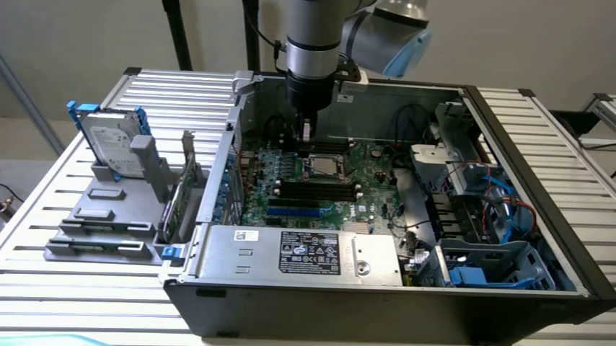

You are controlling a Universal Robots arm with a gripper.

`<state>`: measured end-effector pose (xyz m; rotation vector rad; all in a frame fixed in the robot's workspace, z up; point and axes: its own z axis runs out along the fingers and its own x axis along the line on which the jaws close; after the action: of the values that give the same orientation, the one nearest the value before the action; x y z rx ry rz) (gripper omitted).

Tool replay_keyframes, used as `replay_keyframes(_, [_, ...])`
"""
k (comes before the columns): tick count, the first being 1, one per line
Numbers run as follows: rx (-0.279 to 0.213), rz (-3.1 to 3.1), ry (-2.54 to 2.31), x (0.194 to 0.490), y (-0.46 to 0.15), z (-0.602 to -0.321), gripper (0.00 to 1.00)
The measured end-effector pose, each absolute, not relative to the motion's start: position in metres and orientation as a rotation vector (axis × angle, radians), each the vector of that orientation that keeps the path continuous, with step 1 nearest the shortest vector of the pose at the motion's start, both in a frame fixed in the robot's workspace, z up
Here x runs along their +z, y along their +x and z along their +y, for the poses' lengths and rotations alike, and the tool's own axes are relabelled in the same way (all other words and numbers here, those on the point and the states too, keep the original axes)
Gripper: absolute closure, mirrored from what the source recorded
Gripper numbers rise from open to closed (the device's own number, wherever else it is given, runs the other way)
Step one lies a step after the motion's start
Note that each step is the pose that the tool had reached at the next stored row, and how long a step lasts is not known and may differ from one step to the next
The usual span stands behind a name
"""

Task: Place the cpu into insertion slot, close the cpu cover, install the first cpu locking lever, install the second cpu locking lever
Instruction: 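Close the cpu cover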

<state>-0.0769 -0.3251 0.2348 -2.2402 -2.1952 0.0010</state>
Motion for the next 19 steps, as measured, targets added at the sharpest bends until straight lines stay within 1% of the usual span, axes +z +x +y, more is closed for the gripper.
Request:
replay_keyframes(13, [0.001, -2.195, -2.24, 0.235, -0.076, -0.325, 0.89])
replay_keyframes(19, [0.008, -2.191, -2.236, 0.242, -0.052, -0.325, 0.89])
